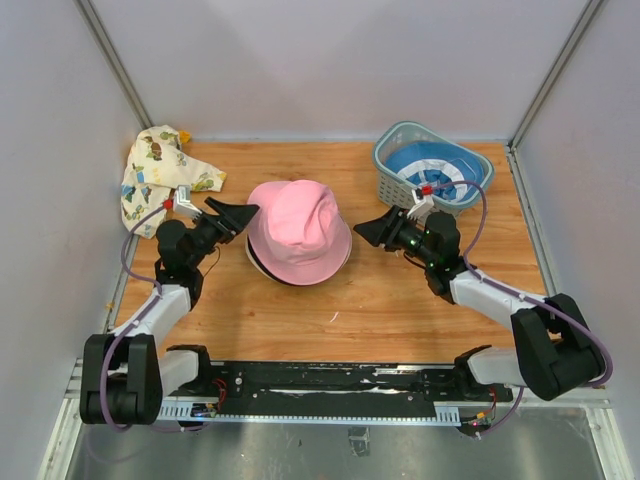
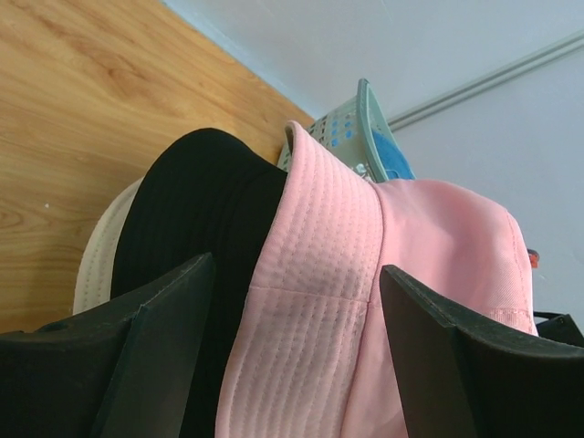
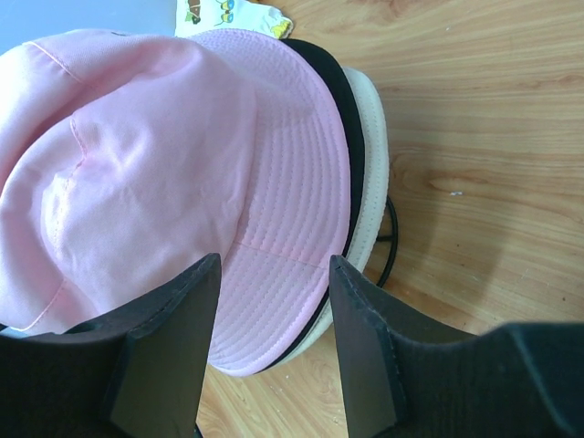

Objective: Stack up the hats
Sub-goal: Stack the hat on the hat.

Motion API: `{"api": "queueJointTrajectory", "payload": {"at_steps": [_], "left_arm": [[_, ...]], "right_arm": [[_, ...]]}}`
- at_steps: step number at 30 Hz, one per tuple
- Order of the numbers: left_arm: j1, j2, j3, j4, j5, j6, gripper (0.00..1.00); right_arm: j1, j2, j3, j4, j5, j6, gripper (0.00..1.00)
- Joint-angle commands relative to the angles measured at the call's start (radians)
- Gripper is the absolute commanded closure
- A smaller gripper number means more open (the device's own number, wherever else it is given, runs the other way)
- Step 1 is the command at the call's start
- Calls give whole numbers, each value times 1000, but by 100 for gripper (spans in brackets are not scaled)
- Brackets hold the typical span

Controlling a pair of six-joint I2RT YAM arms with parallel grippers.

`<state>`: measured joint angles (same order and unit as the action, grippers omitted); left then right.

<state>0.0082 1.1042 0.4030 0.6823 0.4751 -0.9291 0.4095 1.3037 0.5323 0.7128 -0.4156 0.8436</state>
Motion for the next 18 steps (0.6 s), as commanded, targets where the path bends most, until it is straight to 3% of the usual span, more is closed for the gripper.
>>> {"api": "queueJointTrajectory", "payload": {"at_steps": [1,6,9,11,15,18], "left_arm": [[14,23,24,117,48,-10,23],[19,67,22,186,83,-22,25],[21,94,12,220,94,-28,33],[25,113,0,247,102,-36,45],[32,137,-27,291,109,-58,81],[35,132,-40,285,101,-51,89]], "right_arm": [[-11,9,-15,43,-20,9,48],[-11,26,-21,68,-29,20,48],[-10,37,-24,82,-33,28,48],[-11,45,-25,89,-36,34,48],[-11,72,-25,109,-43,43,48],[-11,111,-28,155,-56,66,48]]}}
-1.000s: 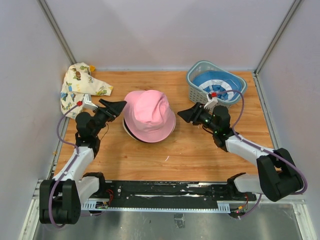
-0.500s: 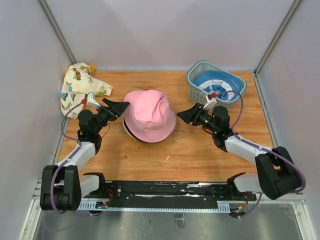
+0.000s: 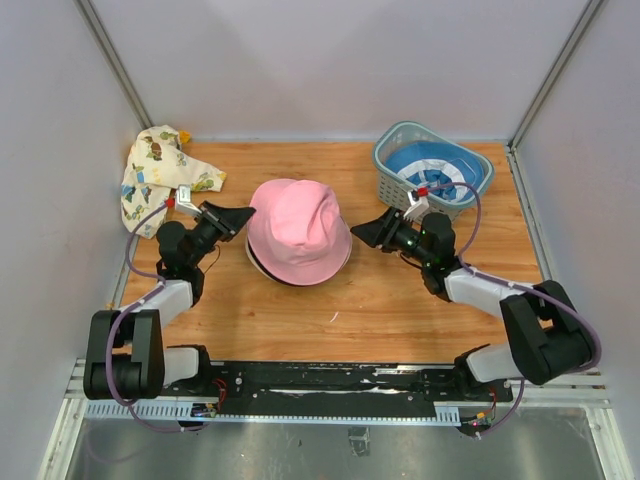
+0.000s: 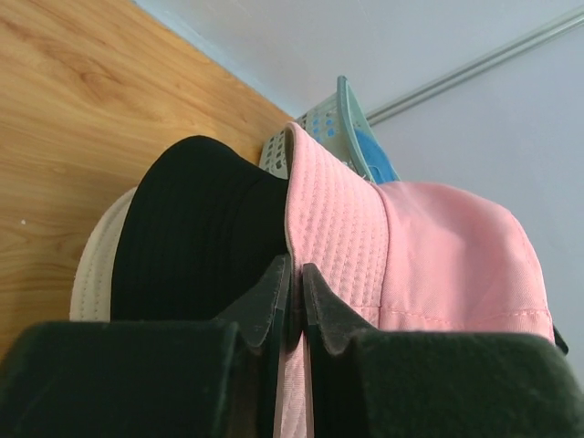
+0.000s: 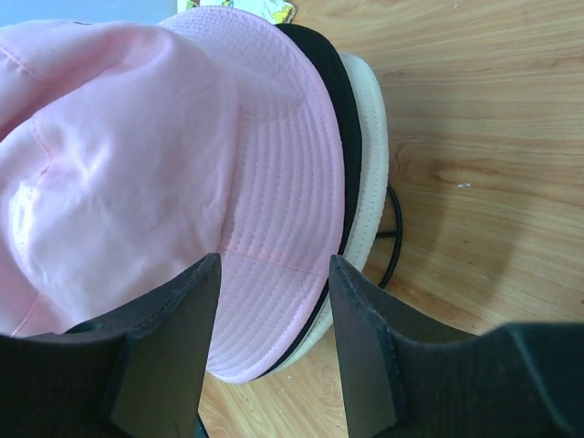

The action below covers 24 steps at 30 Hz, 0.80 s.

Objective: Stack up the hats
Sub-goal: Stack the hat on the hat.

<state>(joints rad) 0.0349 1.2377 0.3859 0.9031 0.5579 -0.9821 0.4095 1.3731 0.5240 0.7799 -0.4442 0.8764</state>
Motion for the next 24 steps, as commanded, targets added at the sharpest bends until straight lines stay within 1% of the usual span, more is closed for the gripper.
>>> {"api": "queueJointTrajectory", "payload": {"at_steps": [1,6,11,18,24], "left_arm": [[8,-6,-26,52,13,8,90],[8,-32,-25,-47,-21,68,95],[8,-51,-20,-120,-44,115,96],[8,-35,-26,-111,-41,121,97],[8,-16,-31,-90,-27,115,97]], "right_arm": [[-11,59,-23,113,-34,46,48],[-11,146,-31,237,-63,107,48],[-8,187,-31,305,-78,136,48],[1,208,-27,327,-83,143,48],[6,251,-27,381,-95,171,48]]}}
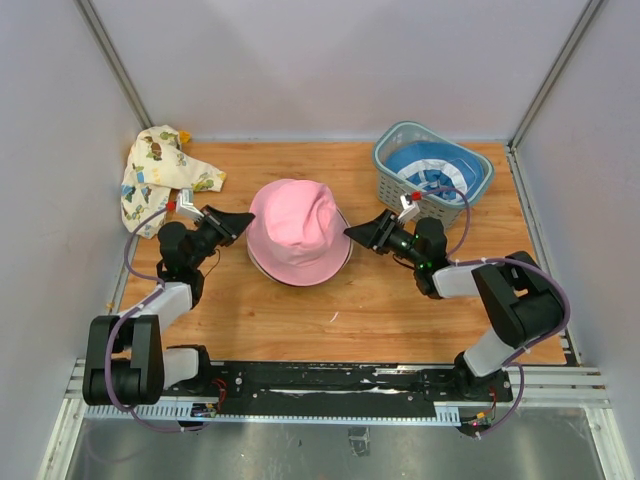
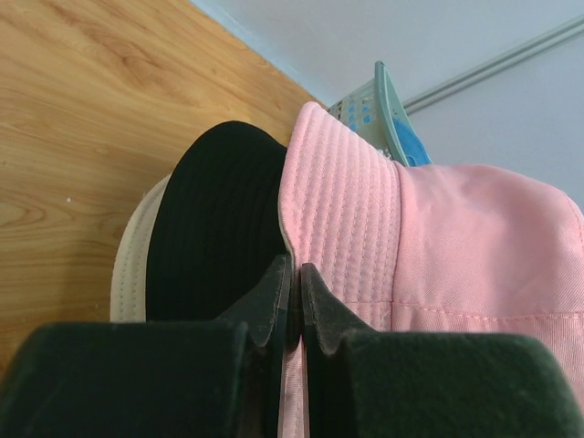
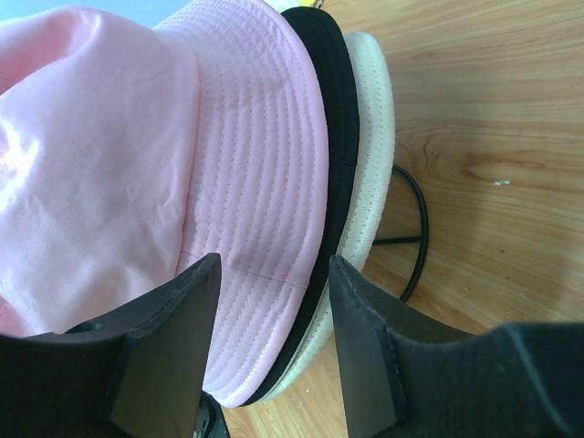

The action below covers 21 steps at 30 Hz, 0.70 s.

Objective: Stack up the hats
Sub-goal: Stack the hat on the hat.

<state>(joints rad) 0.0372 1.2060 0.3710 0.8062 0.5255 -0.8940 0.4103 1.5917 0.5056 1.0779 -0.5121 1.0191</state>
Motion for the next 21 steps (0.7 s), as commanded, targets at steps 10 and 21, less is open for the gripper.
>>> {"api": "queueJointTrajectory", "payload": {"at_steps": [10,21], "left_arm": [[6,18,-18,5,12,39,99],[6,21,-19,8,19,43,99]], "right_arm": [[16,79,-7,165,-46,69,48],[31,96,-9,216,-60,101,51]]}}
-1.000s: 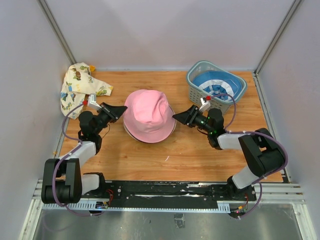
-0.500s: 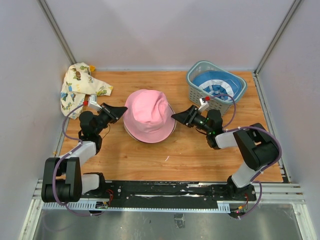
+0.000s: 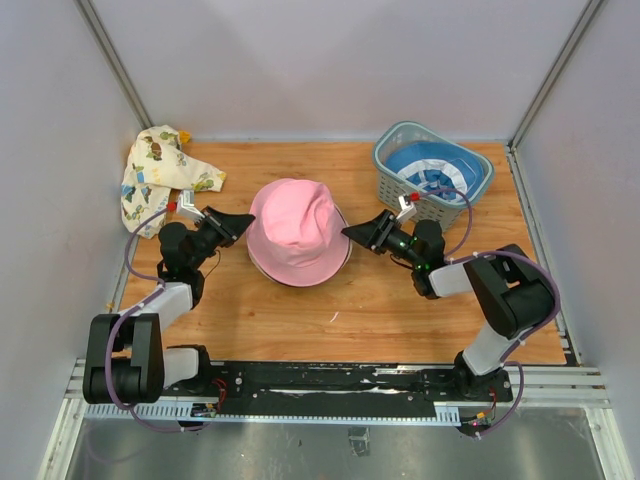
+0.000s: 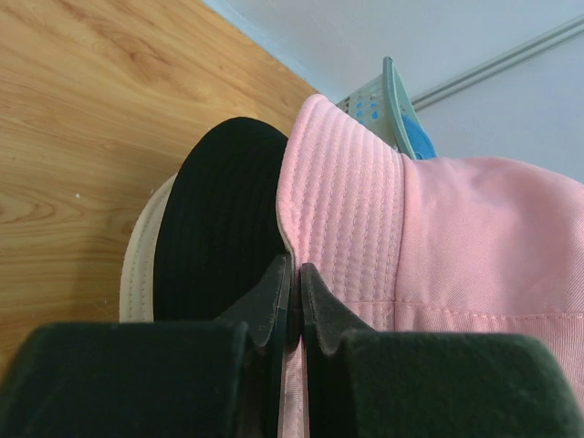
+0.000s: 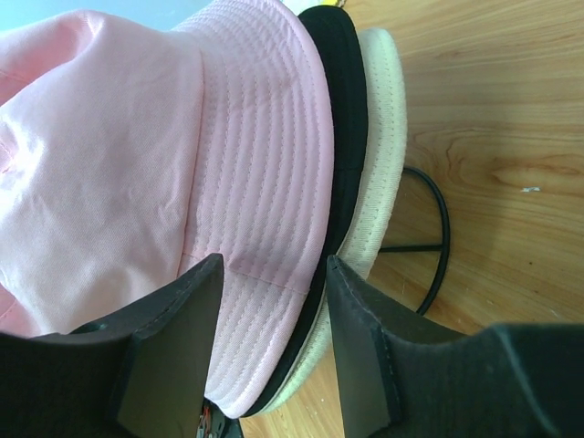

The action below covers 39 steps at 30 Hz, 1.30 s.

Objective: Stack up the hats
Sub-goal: Stack the hat on the hat.

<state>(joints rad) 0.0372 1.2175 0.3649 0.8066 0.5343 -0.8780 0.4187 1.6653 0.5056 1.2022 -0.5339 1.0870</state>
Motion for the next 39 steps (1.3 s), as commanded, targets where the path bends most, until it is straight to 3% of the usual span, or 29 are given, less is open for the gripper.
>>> {"api": "queueJointTrajectory", "payload": {"at_steps": [1,10,23,39], "left_arm": [[6,10,-13,8,10,25,99],[3,11,-17,11,15,27,99],[-16,13,-26,5,2,39,100],[-24,-27,-74,-145,-127,70,99]], "right_arm": [[24,27,-8,100,-40,38,52],[35,75,-6,143,-47,56,58],[37,102,-8,177,-47,82,99],[31,123,-19,98,-6,29,99]]}}
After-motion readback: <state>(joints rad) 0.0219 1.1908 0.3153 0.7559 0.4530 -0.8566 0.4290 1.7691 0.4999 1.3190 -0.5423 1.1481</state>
